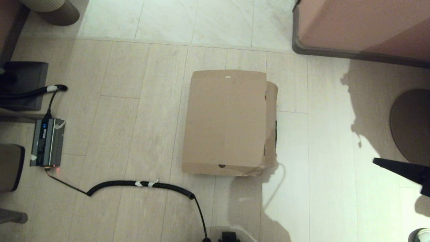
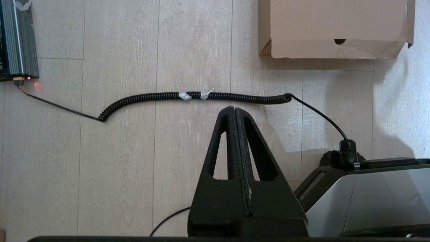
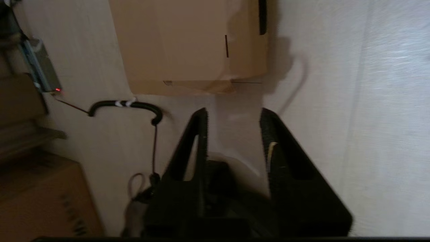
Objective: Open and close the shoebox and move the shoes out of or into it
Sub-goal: Open the shoe box
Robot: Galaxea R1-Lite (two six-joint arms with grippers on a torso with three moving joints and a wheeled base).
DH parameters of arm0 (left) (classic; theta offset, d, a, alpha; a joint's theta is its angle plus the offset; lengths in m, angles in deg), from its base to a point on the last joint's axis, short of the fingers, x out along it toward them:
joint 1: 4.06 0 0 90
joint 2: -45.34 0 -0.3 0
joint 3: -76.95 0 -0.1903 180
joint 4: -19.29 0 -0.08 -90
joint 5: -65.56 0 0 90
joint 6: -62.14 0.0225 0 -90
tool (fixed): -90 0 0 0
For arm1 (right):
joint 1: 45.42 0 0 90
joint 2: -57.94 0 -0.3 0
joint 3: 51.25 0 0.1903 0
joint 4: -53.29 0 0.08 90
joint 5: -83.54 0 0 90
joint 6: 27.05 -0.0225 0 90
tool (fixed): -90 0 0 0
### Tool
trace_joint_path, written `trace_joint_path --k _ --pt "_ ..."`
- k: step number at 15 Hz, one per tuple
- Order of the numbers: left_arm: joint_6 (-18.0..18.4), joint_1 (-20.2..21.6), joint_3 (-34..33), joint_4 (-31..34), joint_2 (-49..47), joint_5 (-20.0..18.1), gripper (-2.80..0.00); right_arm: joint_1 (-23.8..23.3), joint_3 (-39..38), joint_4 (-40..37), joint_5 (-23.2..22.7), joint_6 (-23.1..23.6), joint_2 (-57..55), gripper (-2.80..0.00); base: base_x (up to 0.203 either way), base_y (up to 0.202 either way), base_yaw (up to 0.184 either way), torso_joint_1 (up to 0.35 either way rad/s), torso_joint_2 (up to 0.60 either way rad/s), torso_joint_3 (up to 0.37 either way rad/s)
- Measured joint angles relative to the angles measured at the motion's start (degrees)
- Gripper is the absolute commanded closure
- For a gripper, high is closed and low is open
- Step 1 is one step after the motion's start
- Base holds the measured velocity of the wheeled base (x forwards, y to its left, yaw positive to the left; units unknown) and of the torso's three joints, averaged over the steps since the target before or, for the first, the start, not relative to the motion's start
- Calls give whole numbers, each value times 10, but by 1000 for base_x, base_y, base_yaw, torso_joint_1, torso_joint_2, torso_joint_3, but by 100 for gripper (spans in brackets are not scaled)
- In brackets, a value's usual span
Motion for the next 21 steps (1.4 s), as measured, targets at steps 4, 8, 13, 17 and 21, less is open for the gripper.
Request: trace_joint_path --k 4,8,13,17,21 --pt "0 0 0 0 0 0 0 11 12 263 -46 -127 -253 -280 0 0 0 0 0 0" --pt "0 0 0 0 0 0 0 31 20 580 -59 -265 -486 -280 0 0 0 0 0 0" --pt "0 0 0 0 0 0 0 48 116 763 -65 -406 -655 -280 0 0 0 0 0 0" --pt "0 0 0 0 0 0 0 50 169 765 -65 -407 -723 -280 0 0 0 0 0 0" --pt "0 0 0 0 0 0 0 49 223 765 -65 -408 -770 -280 0 0 0 0 0 0"
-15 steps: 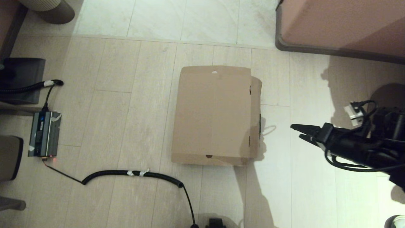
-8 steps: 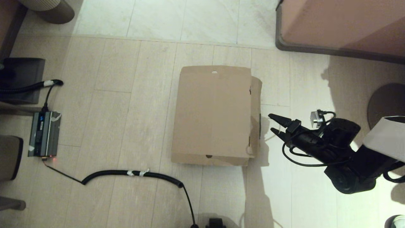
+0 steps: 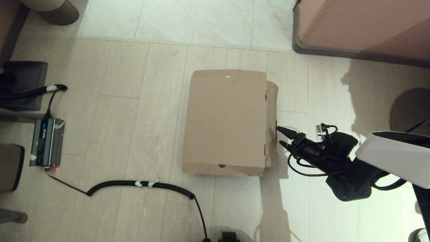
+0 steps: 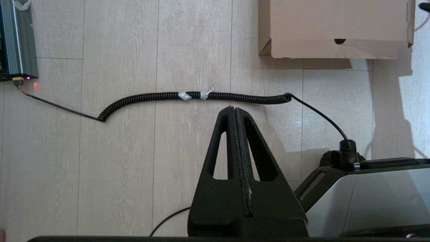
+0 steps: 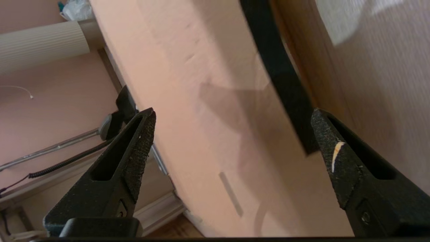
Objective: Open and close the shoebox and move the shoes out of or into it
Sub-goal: Open the shoe box
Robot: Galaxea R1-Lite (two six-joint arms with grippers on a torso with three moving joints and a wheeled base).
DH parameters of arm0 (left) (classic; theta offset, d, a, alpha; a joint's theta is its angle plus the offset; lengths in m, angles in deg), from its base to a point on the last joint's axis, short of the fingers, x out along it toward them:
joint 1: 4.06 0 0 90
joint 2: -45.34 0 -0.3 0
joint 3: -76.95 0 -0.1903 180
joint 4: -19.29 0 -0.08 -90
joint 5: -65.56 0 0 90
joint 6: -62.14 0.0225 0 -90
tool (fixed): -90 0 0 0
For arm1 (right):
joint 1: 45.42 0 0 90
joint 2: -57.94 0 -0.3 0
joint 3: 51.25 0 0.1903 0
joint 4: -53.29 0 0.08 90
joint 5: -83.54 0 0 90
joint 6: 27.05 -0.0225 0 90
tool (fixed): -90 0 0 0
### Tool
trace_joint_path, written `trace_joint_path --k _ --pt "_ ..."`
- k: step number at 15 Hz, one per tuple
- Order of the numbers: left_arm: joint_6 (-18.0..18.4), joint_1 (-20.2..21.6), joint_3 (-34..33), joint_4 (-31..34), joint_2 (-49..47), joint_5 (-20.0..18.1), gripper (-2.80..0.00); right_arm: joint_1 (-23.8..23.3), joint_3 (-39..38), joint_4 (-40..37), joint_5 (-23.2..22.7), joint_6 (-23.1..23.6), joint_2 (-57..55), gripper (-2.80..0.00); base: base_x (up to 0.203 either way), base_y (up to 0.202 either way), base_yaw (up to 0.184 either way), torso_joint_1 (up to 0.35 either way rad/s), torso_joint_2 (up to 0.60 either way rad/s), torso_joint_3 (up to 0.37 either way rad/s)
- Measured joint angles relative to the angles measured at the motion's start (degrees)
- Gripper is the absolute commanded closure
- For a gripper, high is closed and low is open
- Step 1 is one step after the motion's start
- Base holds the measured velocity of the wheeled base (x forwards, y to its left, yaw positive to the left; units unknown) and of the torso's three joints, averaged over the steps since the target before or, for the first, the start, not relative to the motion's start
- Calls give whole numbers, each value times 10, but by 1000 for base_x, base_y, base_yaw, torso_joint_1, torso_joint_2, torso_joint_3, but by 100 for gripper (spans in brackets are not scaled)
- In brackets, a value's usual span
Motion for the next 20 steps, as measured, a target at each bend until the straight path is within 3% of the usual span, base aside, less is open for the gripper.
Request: trace_joint_path --k 8,13,20 --pt "0 0 0 0 0 0 0 0 97 0 -11 -3 -64 -280 0 0 0 0 0 0" --pt "0 0 0 0 0 0 0 0 125 0 -10 -107 -73 -280 0 0 0 0 0 0" --pt "0 0 0 0 0 0 0 -2 125 0 -9 -172 -53 -280 0 0 0 0 0 0"
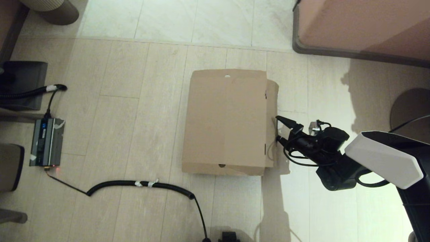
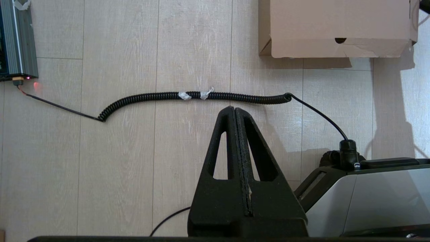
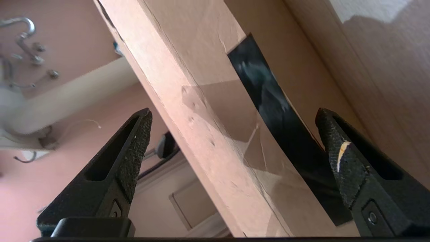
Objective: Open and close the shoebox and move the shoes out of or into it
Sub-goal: Open the shoe box
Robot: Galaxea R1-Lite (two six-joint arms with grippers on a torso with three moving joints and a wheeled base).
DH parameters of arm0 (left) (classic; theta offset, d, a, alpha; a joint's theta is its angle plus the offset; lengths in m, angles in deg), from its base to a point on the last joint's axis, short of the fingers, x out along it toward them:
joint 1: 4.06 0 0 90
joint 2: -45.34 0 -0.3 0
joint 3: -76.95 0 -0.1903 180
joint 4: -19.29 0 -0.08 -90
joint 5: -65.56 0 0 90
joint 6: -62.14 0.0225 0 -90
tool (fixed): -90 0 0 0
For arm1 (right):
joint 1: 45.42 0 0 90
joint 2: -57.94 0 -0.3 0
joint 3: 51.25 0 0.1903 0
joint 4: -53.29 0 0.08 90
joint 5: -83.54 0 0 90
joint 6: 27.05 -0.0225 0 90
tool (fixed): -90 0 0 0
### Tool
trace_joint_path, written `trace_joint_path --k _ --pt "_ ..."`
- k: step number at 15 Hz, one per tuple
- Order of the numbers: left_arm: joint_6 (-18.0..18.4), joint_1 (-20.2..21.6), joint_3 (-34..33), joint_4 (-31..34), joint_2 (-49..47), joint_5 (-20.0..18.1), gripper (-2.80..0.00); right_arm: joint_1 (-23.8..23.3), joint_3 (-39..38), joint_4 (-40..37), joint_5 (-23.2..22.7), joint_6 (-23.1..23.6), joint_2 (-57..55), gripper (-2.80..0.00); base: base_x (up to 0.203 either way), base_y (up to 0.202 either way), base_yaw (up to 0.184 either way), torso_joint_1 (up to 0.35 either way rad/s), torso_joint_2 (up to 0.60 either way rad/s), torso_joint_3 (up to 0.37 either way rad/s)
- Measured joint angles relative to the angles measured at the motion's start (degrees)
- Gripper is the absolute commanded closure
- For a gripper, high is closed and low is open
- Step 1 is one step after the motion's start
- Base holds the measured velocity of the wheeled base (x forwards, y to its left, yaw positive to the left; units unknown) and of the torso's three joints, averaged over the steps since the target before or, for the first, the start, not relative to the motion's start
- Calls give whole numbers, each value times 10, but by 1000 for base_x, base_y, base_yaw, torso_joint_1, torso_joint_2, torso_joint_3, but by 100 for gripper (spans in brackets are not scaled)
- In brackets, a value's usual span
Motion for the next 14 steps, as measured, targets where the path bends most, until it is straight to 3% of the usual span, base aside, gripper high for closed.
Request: trace_joint_path --k 11,14 --pt "0 0 0 0 0 0 0 -4 -66 0 -2 -43 101 -280 0 0 0 0 0 0" --pt "0 0 0 0 0 0 0 0 -77 0 -3 -88 147 -280 0 0 0 0 0 0"
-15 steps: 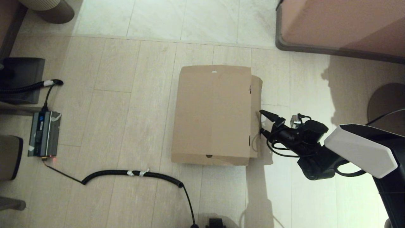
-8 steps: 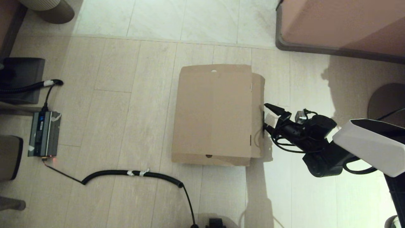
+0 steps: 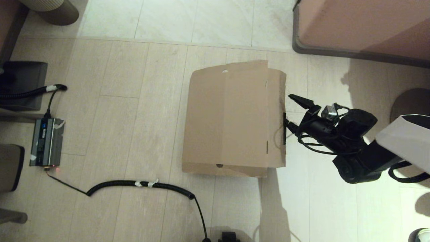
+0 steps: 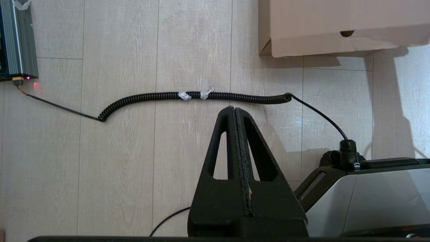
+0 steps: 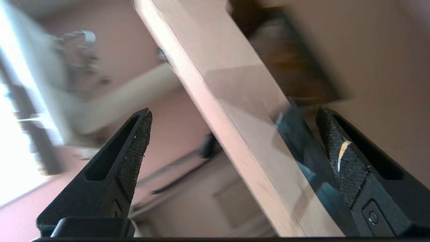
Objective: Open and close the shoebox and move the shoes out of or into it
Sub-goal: Open the shoe box
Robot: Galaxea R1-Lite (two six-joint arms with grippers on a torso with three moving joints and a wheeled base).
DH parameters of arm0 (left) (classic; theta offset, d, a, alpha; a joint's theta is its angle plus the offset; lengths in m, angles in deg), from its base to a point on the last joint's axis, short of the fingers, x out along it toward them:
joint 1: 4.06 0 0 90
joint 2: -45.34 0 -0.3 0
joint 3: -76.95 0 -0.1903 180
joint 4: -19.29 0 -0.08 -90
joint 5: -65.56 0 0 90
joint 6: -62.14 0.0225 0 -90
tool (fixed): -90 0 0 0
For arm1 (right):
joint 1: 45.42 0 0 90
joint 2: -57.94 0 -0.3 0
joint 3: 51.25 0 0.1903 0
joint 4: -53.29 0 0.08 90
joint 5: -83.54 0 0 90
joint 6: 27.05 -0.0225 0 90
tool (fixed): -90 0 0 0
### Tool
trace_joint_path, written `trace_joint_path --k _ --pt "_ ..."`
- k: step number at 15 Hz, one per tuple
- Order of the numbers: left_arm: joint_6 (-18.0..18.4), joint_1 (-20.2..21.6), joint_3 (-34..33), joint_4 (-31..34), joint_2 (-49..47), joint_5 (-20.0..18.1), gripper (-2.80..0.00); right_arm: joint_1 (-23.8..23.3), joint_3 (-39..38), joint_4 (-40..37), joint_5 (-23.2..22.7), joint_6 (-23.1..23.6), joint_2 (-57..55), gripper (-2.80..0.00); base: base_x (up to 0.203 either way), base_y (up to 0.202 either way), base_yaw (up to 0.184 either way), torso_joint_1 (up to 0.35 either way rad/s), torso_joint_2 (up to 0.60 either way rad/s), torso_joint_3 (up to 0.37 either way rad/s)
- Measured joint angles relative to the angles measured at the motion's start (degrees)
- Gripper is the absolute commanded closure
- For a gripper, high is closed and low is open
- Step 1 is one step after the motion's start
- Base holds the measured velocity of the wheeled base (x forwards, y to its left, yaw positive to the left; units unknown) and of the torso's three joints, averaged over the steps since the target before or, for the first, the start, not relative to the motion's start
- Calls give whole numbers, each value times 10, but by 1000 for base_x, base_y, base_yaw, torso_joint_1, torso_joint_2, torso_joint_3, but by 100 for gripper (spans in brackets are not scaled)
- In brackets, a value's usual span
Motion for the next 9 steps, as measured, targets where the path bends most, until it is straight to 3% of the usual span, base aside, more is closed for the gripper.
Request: trace_joint_path --k 9 --pt "0 0 0 0 0 0 0 118 -5 0 0 -14 125 -280 0 0 0 0 0 0"
